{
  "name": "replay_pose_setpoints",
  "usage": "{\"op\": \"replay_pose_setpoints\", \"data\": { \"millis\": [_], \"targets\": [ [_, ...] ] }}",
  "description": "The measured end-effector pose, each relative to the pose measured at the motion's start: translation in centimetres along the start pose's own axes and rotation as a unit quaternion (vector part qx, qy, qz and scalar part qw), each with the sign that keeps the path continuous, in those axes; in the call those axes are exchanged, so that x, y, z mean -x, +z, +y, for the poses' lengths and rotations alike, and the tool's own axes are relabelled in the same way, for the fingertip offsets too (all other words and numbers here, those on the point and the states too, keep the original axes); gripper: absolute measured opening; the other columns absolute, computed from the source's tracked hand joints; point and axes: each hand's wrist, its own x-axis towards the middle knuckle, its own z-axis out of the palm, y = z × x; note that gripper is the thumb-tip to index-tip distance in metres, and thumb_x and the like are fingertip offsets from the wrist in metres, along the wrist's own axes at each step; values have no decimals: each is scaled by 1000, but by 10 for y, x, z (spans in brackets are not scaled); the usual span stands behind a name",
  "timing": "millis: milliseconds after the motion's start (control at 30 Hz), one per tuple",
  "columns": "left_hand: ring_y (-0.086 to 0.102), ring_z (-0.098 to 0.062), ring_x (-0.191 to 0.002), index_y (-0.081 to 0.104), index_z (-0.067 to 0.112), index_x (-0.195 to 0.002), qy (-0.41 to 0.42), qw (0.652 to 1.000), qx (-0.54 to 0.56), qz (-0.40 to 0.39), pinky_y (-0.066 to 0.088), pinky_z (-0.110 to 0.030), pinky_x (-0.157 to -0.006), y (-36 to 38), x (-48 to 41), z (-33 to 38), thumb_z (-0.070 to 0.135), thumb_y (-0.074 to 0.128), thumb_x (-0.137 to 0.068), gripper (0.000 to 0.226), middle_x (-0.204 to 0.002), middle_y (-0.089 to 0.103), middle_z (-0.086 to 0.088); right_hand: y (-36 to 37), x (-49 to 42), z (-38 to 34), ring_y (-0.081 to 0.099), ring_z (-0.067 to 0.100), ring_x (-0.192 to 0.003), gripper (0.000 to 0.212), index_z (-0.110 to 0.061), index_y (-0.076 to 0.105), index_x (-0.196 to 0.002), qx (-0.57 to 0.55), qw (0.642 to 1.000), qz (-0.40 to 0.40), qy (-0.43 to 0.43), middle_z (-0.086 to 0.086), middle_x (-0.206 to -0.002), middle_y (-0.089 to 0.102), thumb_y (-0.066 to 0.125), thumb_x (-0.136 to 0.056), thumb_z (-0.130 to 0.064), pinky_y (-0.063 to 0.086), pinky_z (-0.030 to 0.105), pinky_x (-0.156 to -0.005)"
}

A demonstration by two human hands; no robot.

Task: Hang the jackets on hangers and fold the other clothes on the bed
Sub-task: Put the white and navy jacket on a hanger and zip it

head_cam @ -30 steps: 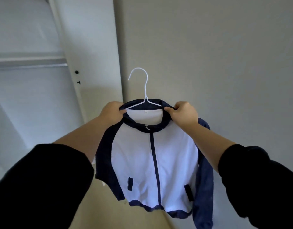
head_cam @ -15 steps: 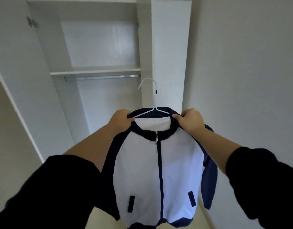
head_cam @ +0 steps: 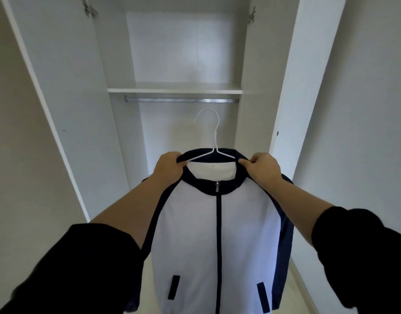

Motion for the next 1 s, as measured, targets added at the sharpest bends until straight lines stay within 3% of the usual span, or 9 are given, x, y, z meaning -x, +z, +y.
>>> {"op": "replay_pose_setpoints", "data": {
  "millis": [200,267,367,533,667,867,1000],
  "targets": [
    [50,-20,-69,52,9,-71,-33,999,-12,30,31,-27,-58,16,-74,-75,11,56,-92,22,-67,51,0,81,-103,-27,47,20,-53,52,-10,45,-54,12,998,-47,-47,3,-52,47,63,-85,-48,30,26,-47],
    [52,-21,-73,60,5,-77,-65,997,-8,46,33,-27,-63,21,-104,-100,10,56,-92,16,-74,56,-5,107,-139,-37,48,23,-57,53,-6,48,-58,26,994,-86,-64,9,-56,49,62,-85,-50,36,30,-51],
    [52,-21,-77,64,-2,-87,-117,991,-15,68,34,-26,-68,27,-145,-138,10,56,-92,15,-80,58,-8,141,-192,-48,56,26,-68,57,7,63,-82,46,978,-188,-76,22,-79,63,60,-86,-50,48,35,-66],
    [51,-23,-78,63,-1,-88,-147,985,-17,83,35,-27,-67,43,-198,-189,7,53,-93,13,-81,57,-12,184,-266,-54,50,15,-58,41,-4,63,-75,41,944,-319,-78,9,-70,54,60,-89,-43,38,24,-55],
    [50,-24,-75,60,-1,-88,-160,982,-19,94,32,-28,-64,51,-247,-225,7,52,-93,12,-79,55,-10,229,-315,-70,44,19,-63,35,-9,53,-71,20,942,-328,-69,9,-69,45,63,-88,-38,34,25,-55],
    [49,-23,-74,53,7,-83,-154,982,-7,107,34,-29,-65,52,-337,-286,7,51,-93,10,-79,54,-10,290,-378,-101,41,18,-52,52,-13,39,-57,14,944,-326,-48,5,-56,41,61,-87,-49,33,25,-52],
    [53,-24,-80,62,2,-92,-149,985,7,88,35,-27,-69,42,-409,-329,10,54,-92,12,-86,60,-13,325,-422,-132,34,18,-48,53,-15,33,-51,-21,956,-291,-19,2,-51,34,65,-86,-40,29,25,-50]
  ]
}}
